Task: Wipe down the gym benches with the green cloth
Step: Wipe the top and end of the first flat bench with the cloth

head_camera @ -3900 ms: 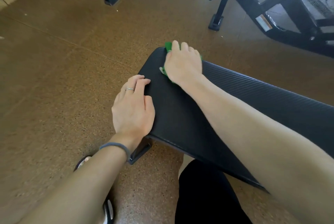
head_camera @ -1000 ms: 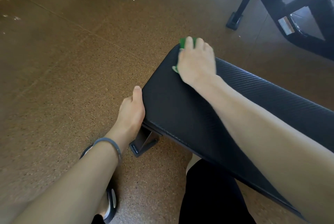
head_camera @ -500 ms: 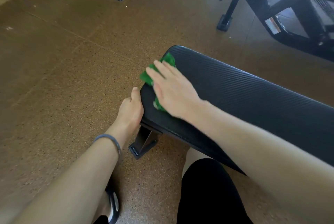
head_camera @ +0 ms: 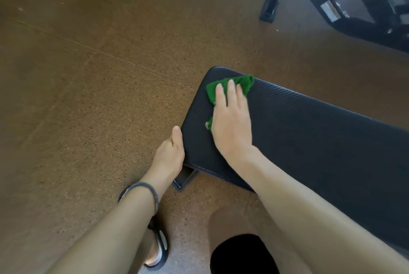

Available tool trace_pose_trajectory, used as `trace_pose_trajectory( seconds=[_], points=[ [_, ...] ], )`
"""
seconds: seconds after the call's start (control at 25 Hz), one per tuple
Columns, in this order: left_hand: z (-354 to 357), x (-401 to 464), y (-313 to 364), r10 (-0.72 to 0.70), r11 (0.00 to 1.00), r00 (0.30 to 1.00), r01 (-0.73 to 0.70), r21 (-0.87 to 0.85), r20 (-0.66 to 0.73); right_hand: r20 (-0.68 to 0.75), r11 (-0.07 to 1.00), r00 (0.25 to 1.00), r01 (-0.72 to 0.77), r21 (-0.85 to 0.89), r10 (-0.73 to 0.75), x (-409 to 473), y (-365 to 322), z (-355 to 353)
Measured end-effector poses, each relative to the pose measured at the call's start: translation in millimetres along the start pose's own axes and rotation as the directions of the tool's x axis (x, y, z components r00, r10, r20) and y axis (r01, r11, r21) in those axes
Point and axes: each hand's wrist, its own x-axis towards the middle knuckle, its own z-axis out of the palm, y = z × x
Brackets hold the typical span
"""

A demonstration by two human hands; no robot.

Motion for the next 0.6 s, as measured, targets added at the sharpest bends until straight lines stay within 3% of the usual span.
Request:
trace_pose_trajectory(
  seconds=[0.08,0.16,0.24,0.32,0.44,0.52,0.6],
  points=[
    [-17.5,-11.3,16.3,0.012,0.997,0.994,-0.021,0.081,0.106,0.028,0.994,0.998,0.047,0.103,-0.050,-14.9,-14.9,-7.8],
    [-41.7,-27.7,48.5,0.049,0.995,0.987,-0.061,0.077,0.154,0.091,0.931,0.993,-0.109,0.349,0.082,-19.4,-30.0,-33.4],
    [-68.6,-43.4,85.0,0.051,0.998,0.986,-0.054,0.015,0.161,0.180,0.819,0.951,-0.307,0.485,0.250,-17.9,-43.5,-56.5],
    [-96.4,-60.0,114.9,0.035,0.999,0.984,-0.037,0.011,0.177,0.270,0.845,0.925,-0.360,0.395,0.268,-18.2,-58.9,-69.7],
    [-123.4,-72.7,126.2,0.055,0.996,0.982,-0.068,0.064,0.183,0.428,0.949,0.882,-0.281,0.143,0.197,-16.5,-75.6,-63.3],
    [-129.6,-69.8,117.0,0.026,0.991,0.981,-0.050,0.121,0.191,0.395,0.973,0.892,-0.229,-0.029,0.222,-4.1,-81.2,-55.7],
    [-129.0,-65.6,102.3,-0.024,0.986,0.977,-0.012,0.165,0.212,0.358,0.965,0.896,-0.249,-0.080,0.261,8.9,-86.5,-55.9]
  ],
)
